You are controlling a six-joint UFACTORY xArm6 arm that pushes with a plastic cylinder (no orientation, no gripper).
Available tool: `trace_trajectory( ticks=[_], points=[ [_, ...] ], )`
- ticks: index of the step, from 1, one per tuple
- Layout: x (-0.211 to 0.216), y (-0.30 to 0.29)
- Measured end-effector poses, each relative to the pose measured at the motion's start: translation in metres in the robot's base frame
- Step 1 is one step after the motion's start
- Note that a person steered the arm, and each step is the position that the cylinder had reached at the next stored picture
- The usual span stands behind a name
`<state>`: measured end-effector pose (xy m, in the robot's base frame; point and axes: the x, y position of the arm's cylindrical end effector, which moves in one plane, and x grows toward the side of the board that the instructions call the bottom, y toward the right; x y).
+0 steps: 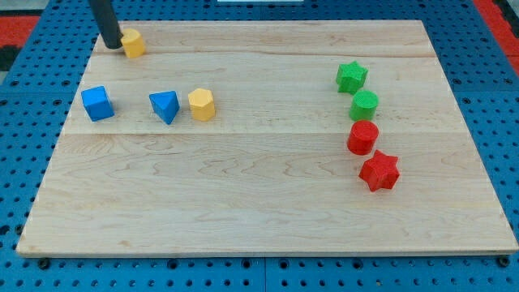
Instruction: Slide the yellow heart slightly left
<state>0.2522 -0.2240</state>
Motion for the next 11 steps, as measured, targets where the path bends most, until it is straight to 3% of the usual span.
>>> trace_trajectory(
  ticks=[1, 2, 3, 4, 5, 7, 9, 10, 11],
  points=[
    [-0.009, 0.068],
    [-0.013, 0.008],
    [-0.045, 0.045],
    [-0.056, 0.118],
    [-0.041, 0.157],
    [-0.02, 0.154],
    [-0.021, 0.084],
    [-0.021, 0.093],
    [-0.021, 0.15]
  ],
)
